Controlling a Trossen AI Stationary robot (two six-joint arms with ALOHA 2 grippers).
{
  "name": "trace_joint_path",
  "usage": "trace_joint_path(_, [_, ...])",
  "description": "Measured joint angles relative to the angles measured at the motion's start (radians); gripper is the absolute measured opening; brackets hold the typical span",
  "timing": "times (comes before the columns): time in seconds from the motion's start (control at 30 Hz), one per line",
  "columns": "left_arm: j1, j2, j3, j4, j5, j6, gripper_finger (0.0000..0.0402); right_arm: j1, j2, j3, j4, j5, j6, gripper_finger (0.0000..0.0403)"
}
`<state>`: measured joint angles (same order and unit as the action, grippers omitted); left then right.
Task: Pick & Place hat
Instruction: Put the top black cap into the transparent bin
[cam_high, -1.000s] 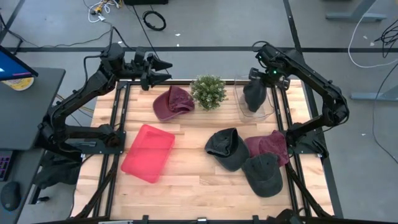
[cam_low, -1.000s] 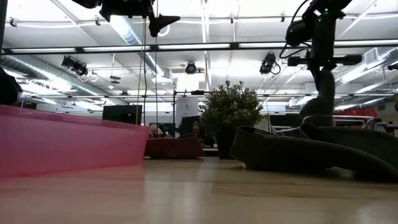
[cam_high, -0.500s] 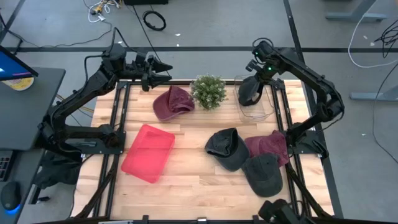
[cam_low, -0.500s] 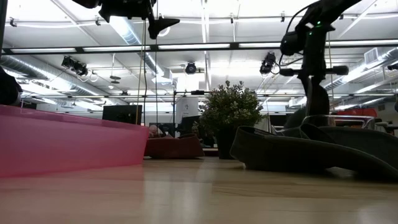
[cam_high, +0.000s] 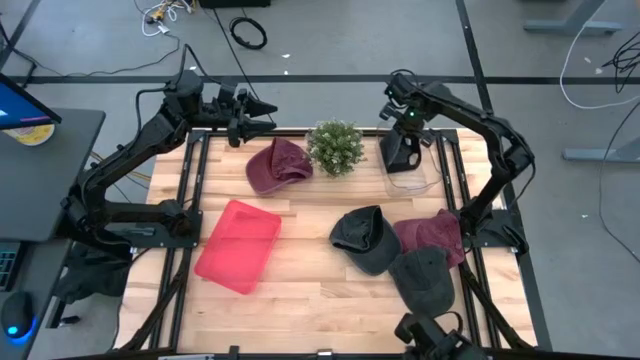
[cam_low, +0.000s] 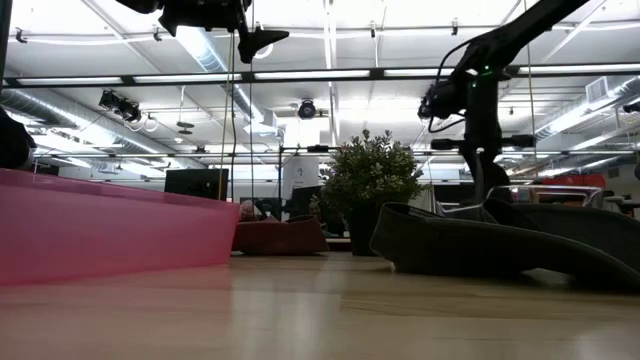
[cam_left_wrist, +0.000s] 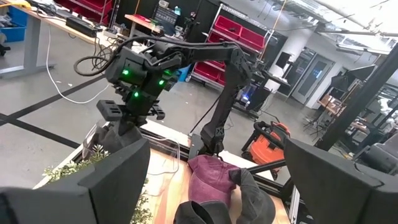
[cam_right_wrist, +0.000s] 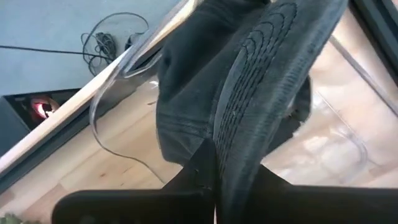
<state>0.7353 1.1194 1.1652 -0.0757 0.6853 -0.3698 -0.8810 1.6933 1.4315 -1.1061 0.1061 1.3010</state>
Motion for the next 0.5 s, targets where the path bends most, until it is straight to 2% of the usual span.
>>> trace_joint_path(0.33, [0.000,0.000,0.000,-0.005,0.000,0.000,0.0374,-0.001,0.068,0.000,0.013,-0.020,-0.057,0.0011])
trace_joint_path(0.5, [0.000,0.000,0.000,-0.005,0.000,-0.001,0.0374,-0.005,0.063,0.000,-0.010,-0.037,-0.086,0.0059])
